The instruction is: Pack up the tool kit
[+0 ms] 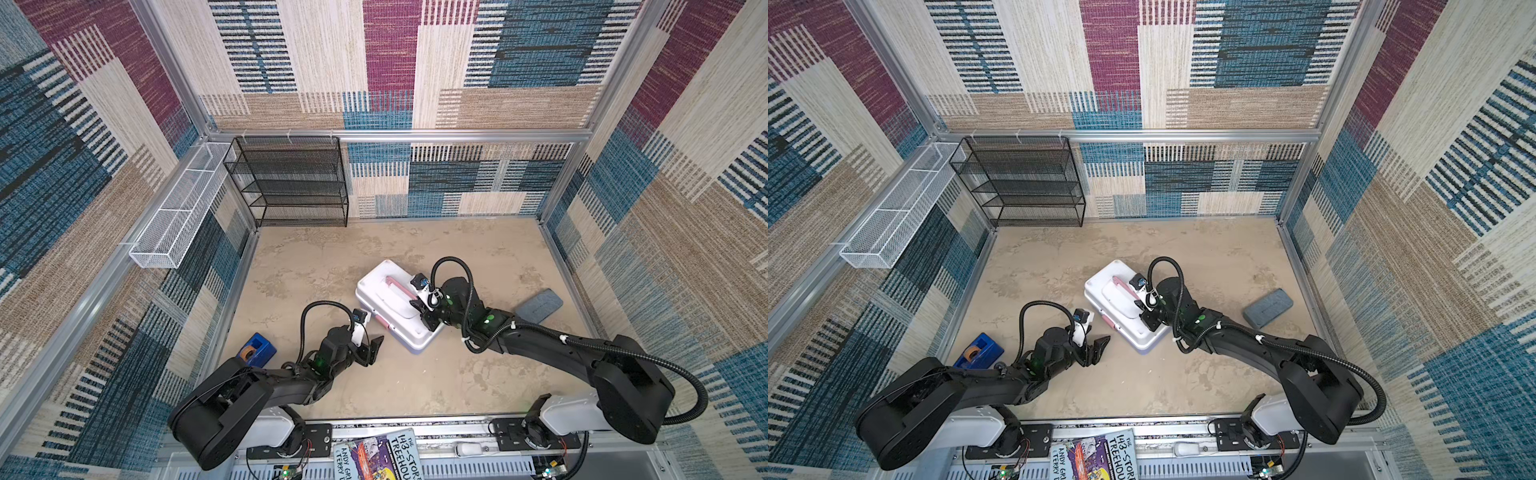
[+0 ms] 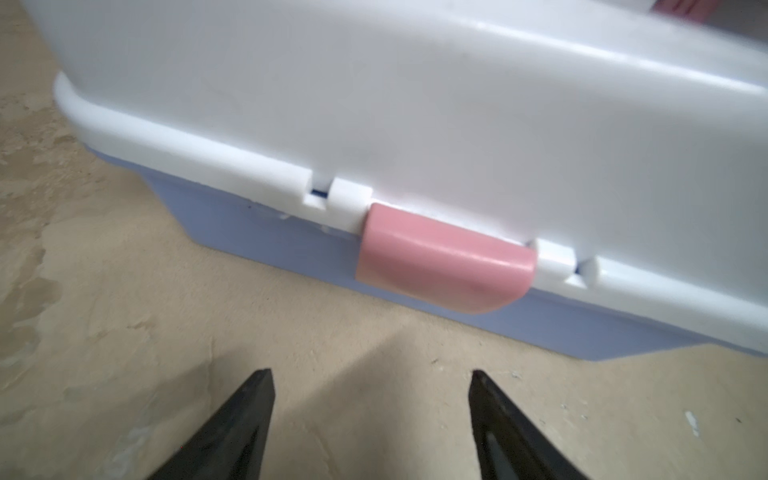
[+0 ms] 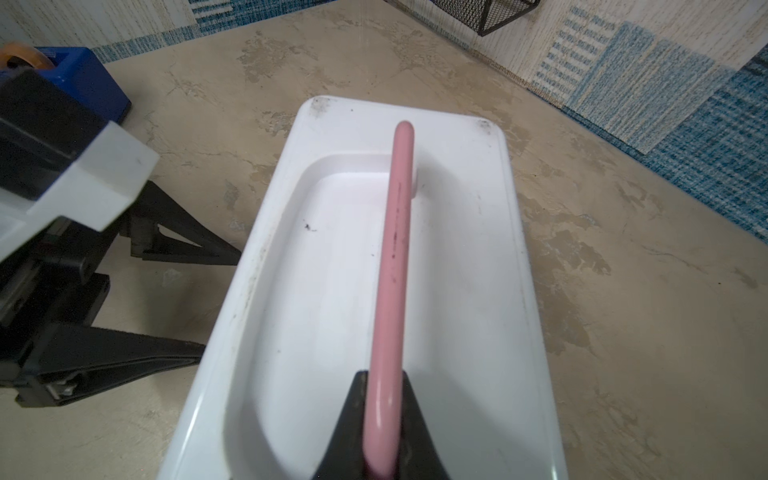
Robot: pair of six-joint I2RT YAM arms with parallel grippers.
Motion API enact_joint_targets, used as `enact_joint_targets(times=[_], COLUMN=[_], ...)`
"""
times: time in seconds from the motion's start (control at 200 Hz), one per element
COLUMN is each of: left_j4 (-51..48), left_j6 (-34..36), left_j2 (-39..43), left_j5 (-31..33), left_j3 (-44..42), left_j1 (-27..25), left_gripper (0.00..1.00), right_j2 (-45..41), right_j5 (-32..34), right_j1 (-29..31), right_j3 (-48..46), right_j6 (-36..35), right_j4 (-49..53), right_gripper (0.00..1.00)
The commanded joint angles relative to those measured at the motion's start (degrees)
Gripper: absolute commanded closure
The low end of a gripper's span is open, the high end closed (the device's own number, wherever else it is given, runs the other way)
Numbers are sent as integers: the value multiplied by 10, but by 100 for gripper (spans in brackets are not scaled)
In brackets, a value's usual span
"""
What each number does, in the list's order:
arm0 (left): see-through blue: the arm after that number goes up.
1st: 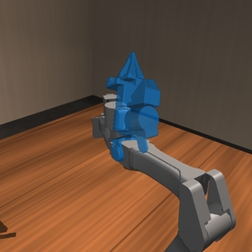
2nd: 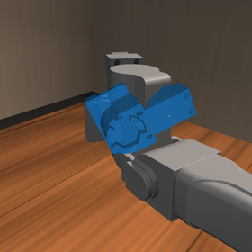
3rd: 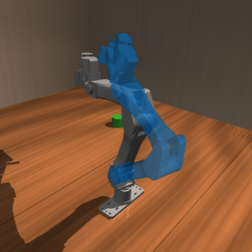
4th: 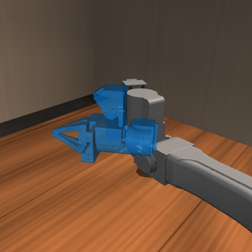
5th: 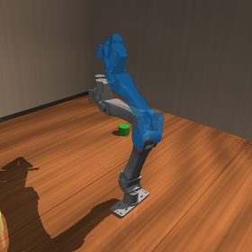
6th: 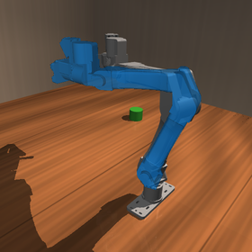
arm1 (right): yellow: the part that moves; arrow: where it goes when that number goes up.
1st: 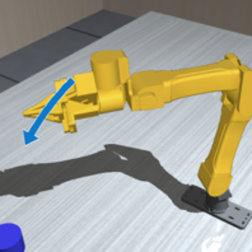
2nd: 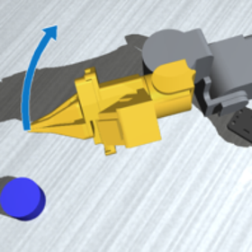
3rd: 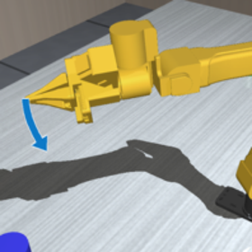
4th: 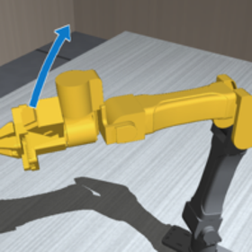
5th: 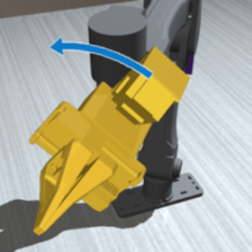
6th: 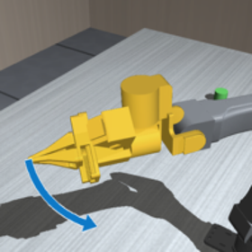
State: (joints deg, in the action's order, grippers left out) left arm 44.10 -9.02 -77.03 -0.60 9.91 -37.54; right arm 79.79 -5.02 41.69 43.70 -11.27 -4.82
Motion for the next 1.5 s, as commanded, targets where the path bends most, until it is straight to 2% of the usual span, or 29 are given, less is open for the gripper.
enact_joint_targets(times=[0.0,0.245,0.481,0.831,1.107,1.498], left_j4=[74,196,224,199,221,316], left_j6=[18,33,38,50,42,26], left_j2=[-21,-75,-92,-90,-107,-168], left_j5=[-21,-31,-41,-43,-27,-11], left_j3=[-4,-24,-23,-17,-18,-21], left_j1=[0,0,-1,-2,-5,-13], left_gripper=[23,23,23,23,23,25], right_j2=[1,-4,-7,15,10,6], right_j5=[-9,-30,-51,-30,-8,-1], right_j1=[-2,-7,-23,-26,-25,-26], right_j3=[-6,-10,-14,1,-5,-13], right_j6=[-19,-30,-42,-31,-33,-36], right_j4=[41,38,38,41,41,45], right_gripper=[90,90,91,89,87,86])
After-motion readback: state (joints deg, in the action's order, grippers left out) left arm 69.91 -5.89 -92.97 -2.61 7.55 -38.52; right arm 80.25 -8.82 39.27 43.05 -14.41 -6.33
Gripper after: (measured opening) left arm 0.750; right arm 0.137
